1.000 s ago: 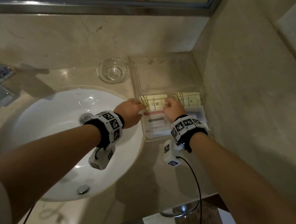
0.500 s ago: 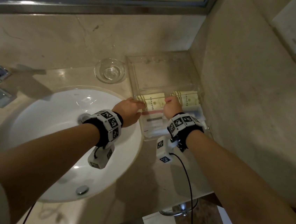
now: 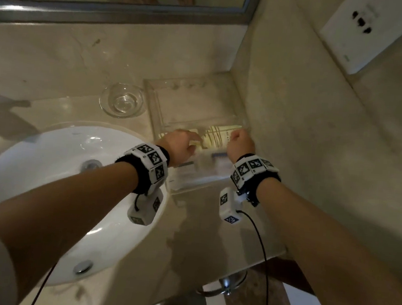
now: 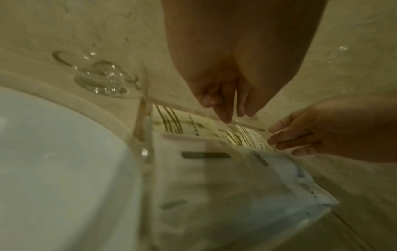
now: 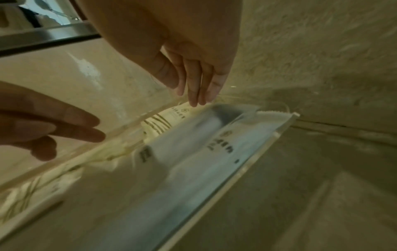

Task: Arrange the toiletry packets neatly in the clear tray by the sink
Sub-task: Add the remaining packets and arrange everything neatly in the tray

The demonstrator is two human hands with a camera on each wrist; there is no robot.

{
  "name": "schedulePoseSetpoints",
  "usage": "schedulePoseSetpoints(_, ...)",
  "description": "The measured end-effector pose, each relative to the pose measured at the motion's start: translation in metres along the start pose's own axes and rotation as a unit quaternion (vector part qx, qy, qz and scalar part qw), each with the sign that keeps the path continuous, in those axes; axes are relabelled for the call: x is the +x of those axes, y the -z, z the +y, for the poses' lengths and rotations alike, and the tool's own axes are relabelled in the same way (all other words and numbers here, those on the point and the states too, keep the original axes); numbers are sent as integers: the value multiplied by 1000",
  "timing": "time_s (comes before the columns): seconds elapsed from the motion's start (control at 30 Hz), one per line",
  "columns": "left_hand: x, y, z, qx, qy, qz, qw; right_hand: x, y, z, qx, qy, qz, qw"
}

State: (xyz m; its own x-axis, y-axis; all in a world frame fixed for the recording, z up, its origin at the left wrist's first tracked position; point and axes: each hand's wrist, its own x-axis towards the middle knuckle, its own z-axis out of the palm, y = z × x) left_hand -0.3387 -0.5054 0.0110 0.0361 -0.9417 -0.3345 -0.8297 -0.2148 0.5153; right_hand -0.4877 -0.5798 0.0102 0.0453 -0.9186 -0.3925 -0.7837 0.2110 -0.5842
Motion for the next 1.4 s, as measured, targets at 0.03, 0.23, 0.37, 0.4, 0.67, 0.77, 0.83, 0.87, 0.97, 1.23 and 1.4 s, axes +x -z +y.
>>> schedulePoseSetpoints(0.03,4,-3,6,-29,16,-3,999,4,4,3,-10,1,-1,1000)
schedulePoseSetpoints(0.23,27,-27,35,-88,100,-36,990,20,9,15,-38,21,-14,999)
schedulePoseSetpoints(0.37,40,-29,47,-86,136,-47,986,29,10,20,-57,37,-11,998)
schedulePoseSetpoints(0.4,43,-28,51,-88,140,-46,985,30,11,22,-55,39,-17,998)
schedulePoseSetpoints(0.67,50,-32,58,-136,119,-21,983,35,13,24,-73,77,-11,994)
schedulePoseSetpoints(0.77,49,-35,50,-162,97,-9,982,36,14,28,-91,116,-19,989)
schedulePoseSetpoints(0.83,48,-38,42,-163,86,-6,983,35,11,32,-117,156,-44,980)
schedulePoseSetpoints(0.87,47,-38,39,-155,81,-11,984,36,9,34,-141,176,-58,972)
schedulePoseSetpoints(0.97,45,-36,38,-127,71,-23,989,39,4,39,-217,198,-91,951)
schedulePoseSetpoints(1.23,35,-20,30,-88,97,18,991,32,14,32,-218,265,-50,938)
schedulePoseSetpoints(1.4,18,-12,16,-28,64,-16,997,24,11,34,-327,299,-139,886)
